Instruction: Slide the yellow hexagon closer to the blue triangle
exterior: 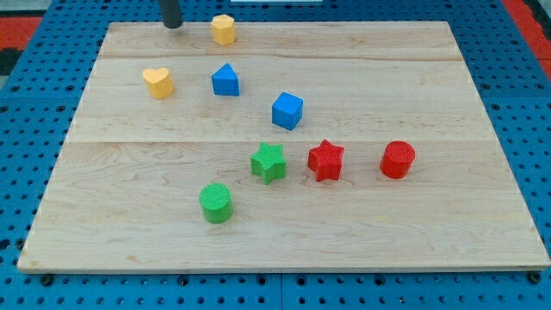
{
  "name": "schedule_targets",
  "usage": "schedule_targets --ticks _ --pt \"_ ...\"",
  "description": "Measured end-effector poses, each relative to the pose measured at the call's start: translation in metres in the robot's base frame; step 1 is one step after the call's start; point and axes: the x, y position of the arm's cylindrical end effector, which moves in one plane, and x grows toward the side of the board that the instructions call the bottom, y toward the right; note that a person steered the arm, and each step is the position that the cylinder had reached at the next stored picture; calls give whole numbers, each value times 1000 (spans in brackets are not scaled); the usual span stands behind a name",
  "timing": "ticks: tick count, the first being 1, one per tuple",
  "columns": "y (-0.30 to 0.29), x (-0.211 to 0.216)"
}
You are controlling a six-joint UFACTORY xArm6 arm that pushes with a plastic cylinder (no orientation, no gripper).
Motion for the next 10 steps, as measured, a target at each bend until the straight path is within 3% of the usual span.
schedule_targets --ticks 2,3,4,5,7,10 --pt "117 8" --pt "139 0" --pt "198 0" --pt "202 4" --pt "61 21" --pt "41 47"
